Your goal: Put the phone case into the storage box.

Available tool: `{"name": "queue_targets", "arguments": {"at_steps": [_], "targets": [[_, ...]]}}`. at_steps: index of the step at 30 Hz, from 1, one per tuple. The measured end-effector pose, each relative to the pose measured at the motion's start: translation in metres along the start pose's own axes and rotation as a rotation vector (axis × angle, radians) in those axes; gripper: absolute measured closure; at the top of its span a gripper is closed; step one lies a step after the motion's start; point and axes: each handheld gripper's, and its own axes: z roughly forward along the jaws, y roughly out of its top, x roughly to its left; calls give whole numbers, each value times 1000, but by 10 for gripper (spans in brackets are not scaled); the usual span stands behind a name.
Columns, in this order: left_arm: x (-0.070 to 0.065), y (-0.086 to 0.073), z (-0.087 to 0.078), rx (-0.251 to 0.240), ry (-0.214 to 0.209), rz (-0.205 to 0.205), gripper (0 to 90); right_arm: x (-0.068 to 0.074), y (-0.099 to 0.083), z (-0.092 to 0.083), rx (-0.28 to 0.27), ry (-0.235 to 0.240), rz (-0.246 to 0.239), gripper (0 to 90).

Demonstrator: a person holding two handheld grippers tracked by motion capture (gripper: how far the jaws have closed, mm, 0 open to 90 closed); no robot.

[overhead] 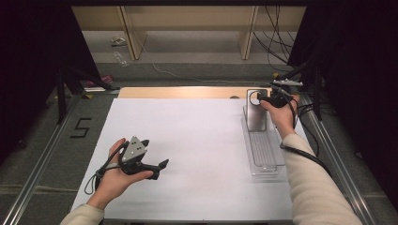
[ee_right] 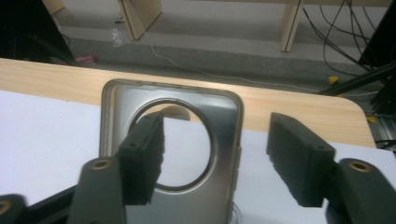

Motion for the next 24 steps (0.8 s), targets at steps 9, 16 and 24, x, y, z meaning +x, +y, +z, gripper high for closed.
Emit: {"name": "queue_targets", "arguments": {"at_steps": [9, 16, 24], "targets": [[0, 0, 0, -3, 1, -1, 47, 1, 5, -8, -26, -19, -1, 280], [0, 1, 0, -3, 1, -1, 47, 8, 6, -20, -38, -2, -6, 206], [0, 0, 0, -1, 2, -2, 47, 11, -2, -32, -32, 26, -18, 177]]}}
